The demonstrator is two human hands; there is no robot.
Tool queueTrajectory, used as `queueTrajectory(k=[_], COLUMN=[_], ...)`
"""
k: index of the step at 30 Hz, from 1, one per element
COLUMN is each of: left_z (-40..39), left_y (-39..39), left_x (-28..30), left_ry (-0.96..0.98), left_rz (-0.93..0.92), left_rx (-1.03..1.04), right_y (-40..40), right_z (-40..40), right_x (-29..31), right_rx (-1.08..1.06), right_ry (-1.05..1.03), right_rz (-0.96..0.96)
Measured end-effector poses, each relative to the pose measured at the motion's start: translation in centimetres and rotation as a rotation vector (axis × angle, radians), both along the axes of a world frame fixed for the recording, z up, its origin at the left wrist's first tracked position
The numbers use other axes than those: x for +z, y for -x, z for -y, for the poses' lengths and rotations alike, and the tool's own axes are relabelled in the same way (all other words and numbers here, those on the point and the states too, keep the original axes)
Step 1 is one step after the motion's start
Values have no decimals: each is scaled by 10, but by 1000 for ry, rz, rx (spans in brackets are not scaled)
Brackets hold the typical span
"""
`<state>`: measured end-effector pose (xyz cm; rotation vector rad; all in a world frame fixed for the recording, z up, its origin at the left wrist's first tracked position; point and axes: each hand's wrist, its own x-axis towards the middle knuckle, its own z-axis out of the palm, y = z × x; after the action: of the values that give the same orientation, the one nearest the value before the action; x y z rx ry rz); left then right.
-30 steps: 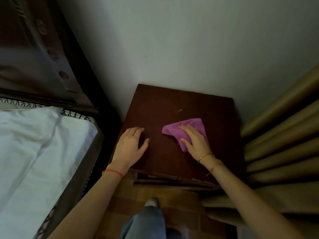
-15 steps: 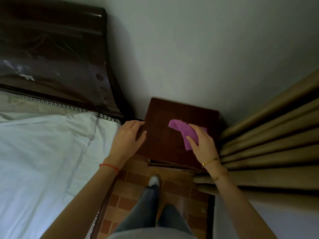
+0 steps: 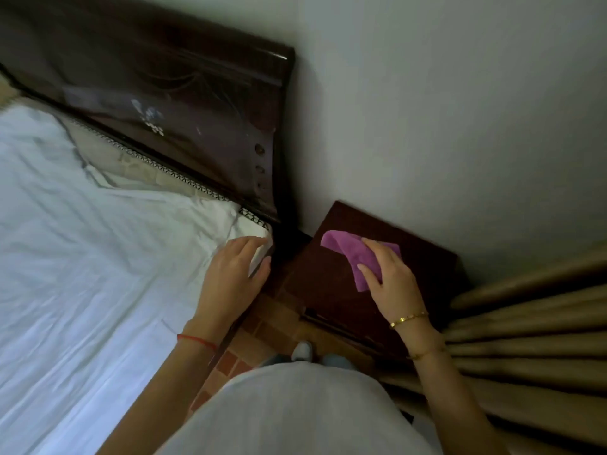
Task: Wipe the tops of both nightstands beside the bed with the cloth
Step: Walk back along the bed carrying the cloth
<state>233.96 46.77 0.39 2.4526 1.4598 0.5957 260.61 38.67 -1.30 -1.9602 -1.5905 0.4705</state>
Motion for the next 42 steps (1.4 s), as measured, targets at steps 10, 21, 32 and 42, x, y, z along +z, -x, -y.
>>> queueTrajectory(k=[10, 21, 32, 42], left_z=[111, 290, 456, 622], left_y=[11, 41, 46, 98], left_x=[1, -2, -6, -10], left_ry=[44, 65, 20, 13], left_rz=[68, 98, 135, 137], left_rx=[515, 1136, 1649, 1959], right_y=[10, 99, 227, 357], right_z=[-12, 14, 101, 253], right_x=[14, 10, 2, -2], right_rx=[462, 1064, 1554, 1848], right_ry=[11, 37, 37, 15], right_rz=[28, 32, 122, 102])
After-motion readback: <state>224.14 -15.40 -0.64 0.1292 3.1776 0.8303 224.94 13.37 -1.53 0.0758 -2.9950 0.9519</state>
